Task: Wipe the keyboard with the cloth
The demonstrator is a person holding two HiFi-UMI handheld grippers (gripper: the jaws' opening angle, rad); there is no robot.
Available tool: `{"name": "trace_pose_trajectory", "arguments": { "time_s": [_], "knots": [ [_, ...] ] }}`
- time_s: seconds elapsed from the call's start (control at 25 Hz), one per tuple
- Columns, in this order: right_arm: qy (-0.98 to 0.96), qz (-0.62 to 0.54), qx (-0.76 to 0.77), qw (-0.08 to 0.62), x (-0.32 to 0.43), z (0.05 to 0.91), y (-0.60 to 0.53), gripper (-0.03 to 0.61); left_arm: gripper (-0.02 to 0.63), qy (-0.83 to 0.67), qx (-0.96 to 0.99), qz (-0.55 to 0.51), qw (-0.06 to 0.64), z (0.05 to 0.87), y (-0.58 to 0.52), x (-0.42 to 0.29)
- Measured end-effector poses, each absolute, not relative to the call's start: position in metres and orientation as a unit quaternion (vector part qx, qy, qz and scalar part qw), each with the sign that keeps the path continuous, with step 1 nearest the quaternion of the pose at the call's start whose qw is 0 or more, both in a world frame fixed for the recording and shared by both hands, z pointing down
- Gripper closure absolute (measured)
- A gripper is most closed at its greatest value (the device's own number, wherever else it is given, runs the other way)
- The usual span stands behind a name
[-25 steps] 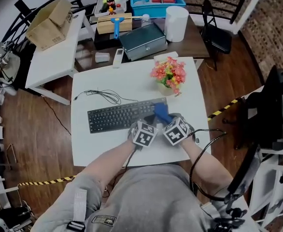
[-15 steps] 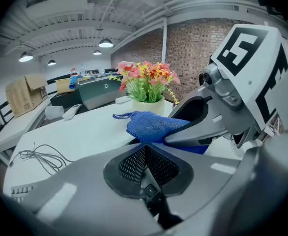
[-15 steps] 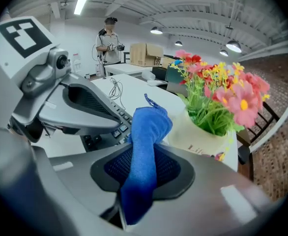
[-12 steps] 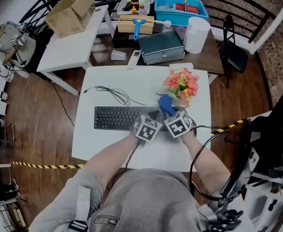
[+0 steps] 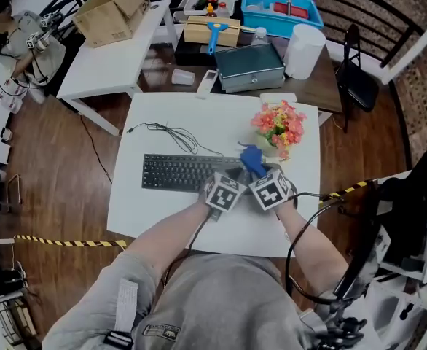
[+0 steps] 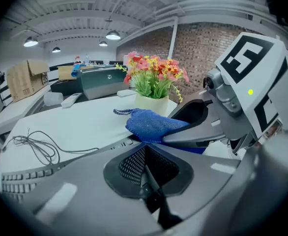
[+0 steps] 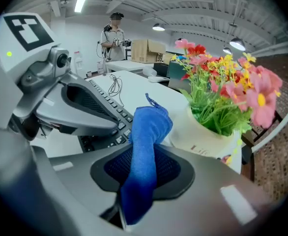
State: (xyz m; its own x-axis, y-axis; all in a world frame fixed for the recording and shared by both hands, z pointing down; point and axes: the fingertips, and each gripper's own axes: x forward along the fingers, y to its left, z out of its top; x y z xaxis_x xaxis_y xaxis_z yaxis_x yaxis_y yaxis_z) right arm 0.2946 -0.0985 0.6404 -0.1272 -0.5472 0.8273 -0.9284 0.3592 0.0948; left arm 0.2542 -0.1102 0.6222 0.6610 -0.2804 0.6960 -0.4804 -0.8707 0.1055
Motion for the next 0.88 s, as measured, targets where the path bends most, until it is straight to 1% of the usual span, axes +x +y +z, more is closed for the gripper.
{"name": "trace_pose_trajectory", "arguments": {
  "time_s": [0.28,0.56,0.72,0.88],
  "knots": [
    [-0.708,0.251,0.52,0.406,0.269,0.65,-0.041,0.466,0.62,-0.172,0.906,0.362,0.139,0.632,-0.066,0.241],
    [-0.7,0.266,0.513,0.42,0.254,0.665,0.002,0.466,0.62,-0.136,0.909,0.371,0.137,0.647,-0.029,0.233],
    [-0.708,0.253,0.509,0.419,0.252,0.656,-0.012,0.466,0.62,-0.148,0.91,0.361,0.136,0.641,-0.039,0.232],
    [-0.722,0.226,0.505,0.415,0.254,0.644,-0.055,0.466,0.62,-0.184,0.91,0.346,0.133,0.628,-0.075,0.23]
  ]
}}
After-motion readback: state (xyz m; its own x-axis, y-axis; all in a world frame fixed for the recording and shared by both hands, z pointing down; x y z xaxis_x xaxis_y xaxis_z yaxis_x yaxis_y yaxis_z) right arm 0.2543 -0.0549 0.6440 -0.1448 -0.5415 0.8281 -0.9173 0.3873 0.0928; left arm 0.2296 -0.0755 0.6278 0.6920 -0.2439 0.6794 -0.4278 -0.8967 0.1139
